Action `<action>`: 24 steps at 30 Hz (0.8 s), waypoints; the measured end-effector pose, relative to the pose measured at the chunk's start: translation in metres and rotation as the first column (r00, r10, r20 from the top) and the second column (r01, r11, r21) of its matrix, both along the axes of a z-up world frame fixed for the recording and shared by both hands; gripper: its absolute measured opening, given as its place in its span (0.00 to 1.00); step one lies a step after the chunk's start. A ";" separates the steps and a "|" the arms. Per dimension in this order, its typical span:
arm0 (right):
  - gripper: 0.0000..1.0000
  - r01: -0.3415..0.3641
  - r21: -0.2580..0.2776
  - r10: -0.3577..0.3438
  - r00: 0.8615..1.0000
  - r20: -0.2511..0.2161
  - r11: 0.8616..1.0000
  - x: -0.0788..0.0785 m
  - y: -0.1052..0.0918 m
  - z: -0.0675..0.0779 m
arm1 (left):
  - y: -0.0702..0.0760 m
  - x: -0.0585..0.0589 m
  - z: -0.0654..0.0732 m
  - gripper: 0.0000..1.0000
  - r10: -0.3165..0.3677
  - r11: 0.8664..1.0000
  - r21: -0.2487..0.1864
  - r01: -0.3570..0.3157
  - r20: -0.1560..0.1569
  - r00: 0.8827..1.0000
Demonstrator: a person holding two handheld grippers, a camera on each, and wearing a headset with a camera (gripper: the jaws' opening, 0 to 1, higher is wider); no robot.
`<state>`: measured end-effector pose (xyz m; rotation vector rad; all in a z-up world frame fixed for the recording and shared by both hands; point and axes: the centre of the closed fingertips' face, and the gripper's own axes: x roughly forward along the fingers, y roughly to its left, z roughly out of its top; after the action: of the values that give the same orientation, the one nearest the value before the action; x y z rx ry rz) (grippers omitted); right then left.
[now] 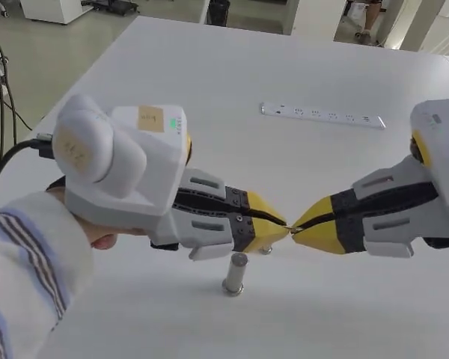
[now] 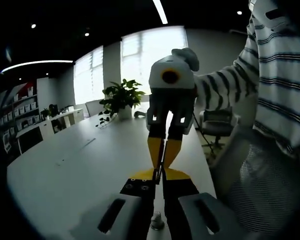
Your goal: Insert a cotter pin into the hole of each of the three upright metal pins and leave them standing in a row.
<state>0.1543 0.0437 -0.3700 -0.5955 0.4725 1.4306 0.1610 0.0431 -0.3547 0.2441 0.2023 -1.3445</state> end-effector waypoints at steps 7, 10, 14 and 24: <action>0.00 0.016 -0.019 -0.016 1.000 0.010 1.000 0.005 -0.003 0.000 | 0.004 0.000 -0.008 0.20 0.003 1.000 0.027 -0.003 0.006 1.000; 0.00 0.019 -0.049 -0.018 1.000 0.010 0.999 0.005 -0.006 -0.003 | 0.007 0.000 -0.016 0.22 0.009 0.999 0.046 -0.009 -0.003 1.000; 0.00 0.014 -0.087 -0.014 1.000 0.010 0.996 0.004 -0.009 -0.010 | 0.010 -0.001 -0.024 0.23 0.011 0.997 0.074 -0.010 -0.009 1.000; 0.00 0.024 -0.176 -0.025 1.000 -0.002 0.984 0.005 -0.017 -0.031 | 0.021 -0.002 -0.046 0.23 0.024 0.991 0.131 -0.018 -0.043 0.999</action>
<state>0.1595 0.0269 -0.4012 -0.7260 0.6121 1.3752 0.1587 0.0643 -0.4009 0.3213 0.3295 -1.3180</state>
